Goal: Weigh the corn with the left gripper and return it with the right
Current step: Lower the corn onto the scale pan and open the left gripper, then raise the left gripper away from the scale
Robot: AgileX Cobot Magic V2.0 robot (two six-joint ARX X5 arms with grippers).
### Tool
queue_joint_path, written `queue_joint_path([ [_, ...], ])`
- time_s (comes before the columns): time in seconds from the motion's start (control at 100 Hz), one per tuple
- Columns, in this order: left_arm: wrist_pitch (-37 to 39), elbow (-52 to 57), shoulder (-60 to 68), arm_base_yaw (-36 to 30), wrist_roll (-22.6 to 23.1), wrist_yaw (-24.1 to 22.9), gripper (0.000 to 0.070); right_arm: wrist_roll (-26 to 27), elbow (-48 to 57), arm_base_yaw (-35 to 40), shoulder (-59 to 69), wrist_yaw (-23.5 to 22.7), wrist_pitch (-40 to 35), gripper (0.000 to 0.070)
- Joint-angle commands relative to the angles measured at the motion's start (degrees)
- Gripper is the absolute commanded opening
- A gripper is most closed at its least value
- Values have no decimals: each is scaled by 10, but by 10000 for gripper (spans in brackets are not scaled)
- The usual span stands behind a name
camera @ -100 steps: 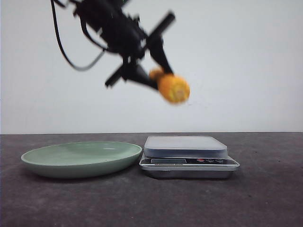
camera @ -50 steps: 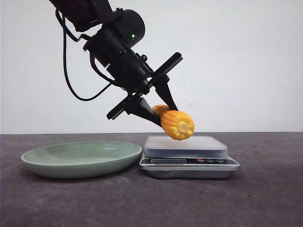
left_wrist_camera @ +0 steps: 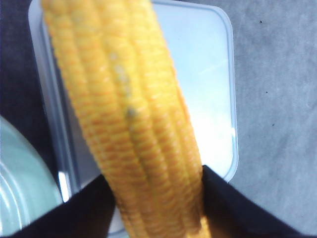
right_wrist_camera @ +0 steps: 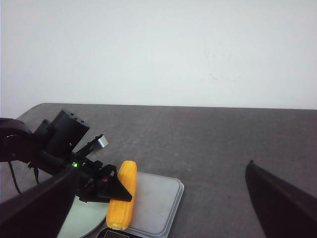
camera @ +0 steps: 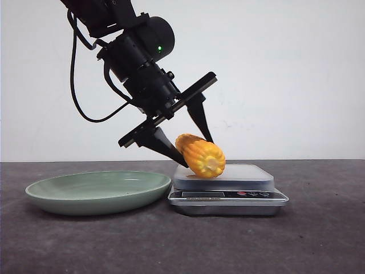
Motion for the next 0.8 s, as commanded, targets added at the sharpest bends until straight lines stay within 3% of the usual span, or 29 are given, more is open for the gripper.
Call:
queue_joint_path([
  [0.0, 0, 14, 15, -7, 5, 1, 399, 4, 7, 2, 2, 0, 3, 660],
  [0.07, 0, 14, 15, -7, 4, 2, 415, 4, 7, 2, 2, 0, 3, 660],
  [0.19, -2, 19, 15, -7, 0, 2, 596, -1, 7, 2, 3, 1, 3, 659],
  [0.26, -2, 24, 15, -7, 0, 3, 639, -10, 7, 2, 3, 5, 3, 657],
  [0.46, -35, 63, 15, -7, 21, 3, 647, -23, 7, 2, 3, 6, 1, 655],
  [0.59, -80, 107, 15, -8, 49, 0, 692, -24, 7, 2, 3, 17, -6, 655],
  [0.79, -189, 192, 15, -8, 102, -50, 700, -25, 7, 2, 3, 20, -9, 654],
])
